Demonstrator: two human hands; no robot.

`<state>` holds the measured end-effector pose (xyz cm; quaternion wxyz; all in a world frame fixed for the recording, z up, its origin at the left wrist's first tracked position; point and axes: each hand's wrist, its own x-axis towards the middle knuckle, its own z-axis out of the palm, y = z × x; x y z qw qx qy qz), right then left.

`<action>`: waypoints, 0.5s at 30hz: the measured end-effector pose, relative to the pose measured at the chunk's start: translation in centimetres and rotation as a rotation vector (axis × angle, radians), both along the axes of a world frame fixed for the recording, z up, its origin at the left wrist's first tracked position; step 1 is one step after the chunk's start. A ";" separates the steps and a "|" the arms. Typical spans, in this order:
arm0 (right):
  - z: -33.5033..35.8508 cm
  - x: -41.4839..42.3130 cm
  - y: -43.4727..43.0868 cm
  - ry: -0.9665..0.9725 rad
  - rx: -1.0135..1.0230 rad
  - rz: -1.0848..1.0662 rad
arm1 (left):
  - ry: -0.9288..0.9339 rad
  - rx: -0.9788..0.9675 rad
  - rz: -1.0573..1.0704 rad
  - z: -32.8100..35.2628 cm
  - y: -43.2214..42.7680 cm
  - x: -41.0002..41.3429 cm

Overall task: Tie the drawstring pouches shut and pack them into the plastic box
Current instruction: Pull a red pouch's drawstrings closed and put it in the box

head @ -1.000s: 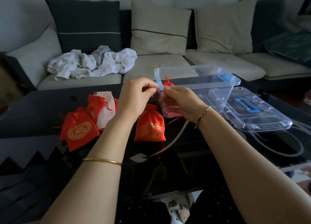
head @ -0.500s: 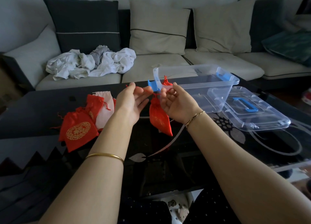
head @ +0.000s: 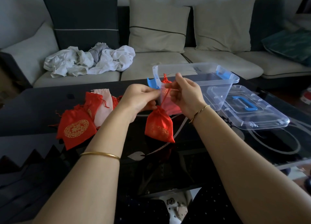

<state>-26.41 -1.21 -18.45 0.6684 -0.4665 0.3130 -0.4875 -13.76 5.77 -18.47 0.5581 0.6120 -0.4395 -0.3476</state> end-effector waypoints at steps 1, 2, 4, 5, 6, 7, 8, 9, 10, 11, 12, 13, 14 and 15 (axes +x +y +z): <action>0.2 0.2 0.2 0.029 -0.059 0.008 | -0.067 0.007 -0.032 0.0 0.0 -0.1; 0.4 0.5 0.3 0.062 -0.110 0.017 | -0.122 0.011 -0.049 0.1 0.0 -0.2; 0.6 0.8 0.6 0.133 -0.164 0.036 | -0.179 0.009 -0.045 0.1 -0.1 -0.4; 0.7 0.9 0.6 0.176 -0.166 0.045 | -0.179 0.005 -0.038 0.1 -0.2 -0.4; 0.7 0.9 0.6 0.227 -0.157 0.054 | -0.170 0.003 -0.033 0.1 -0.2 -0.4; 0.6 0.8 0.6 0.279 -0.143 0.066 | -0.157 0.002 -0.031 0.1 -0.3 -0.4; 0.6 0.8 0.7 0.327 -0.122 0.086 | -0.142 0.003 -0.027 0.0 -0.3 -0.4; 0.6 0.7 0.7 0.358 -0.101 0.110 | -0.126 0.004 -0.023 0.0 -0.3 -0.4; 0.6 0.7 0.8 0.371 -0.090 0.133 | -0.116 0.004 -0.014 0.0 -0.3 -0.4; 0.5 0.7 0.9 0.369 -0.093 0.149 | -0.113 0.004 -0.003 0.1 -0.3 -0.4; 0.5 0.7 0.9 0.364 -0.111 0.155 | -0.115 0.001 0.013 0.1 -0.3 -0.4; 0.5 0.6 1.0 0.367 -0.137 0.154 | -0.120 -0.006 0.032 0.1 -0.2 -0.4; 0.5 0.5 1.1 0.382 -0.170 0.149 | -0.129 -0.014 0.053 0.1 -0.2 -0.4; 0.5 0.4 1.1 0.406 -0.205 0.145 | -0.147 -0.022 0.079 0.1 -0.2 -0.5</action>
